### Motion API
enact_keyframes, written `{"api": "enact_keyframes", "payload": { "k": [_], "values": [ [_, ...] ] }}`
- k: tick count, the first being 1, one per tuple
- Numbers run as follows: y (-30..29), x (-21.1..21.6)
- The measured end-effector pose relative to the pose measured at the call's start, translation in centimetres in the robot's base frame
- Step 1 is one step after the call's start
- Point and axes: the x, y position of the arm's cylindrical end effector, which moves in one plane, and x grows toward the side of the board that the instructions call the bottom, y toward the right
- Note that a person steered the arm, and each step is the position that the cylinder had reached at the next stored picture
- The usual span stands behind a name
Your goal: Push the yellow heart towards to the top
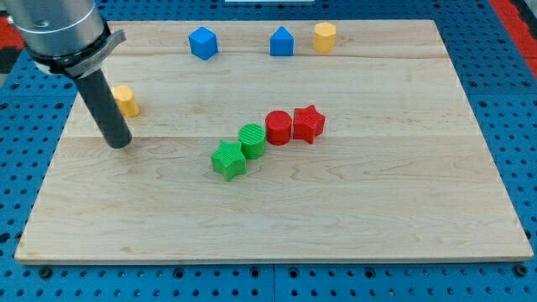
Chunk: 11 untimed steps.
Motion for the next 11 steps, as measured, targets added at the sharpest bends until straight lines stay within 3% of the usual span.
{"api": "enact_keyframes", "payload": {
  "k": [2,4,6,8,9,11],
  "values": [
    [1.3,-5.8],
    [-1.1,-5.0],
    [-2.4,-10.1],
    [-2.7,-11.3],
    [-5.7,-10.5],
    [-0.9,-11.3]
  ]
}}
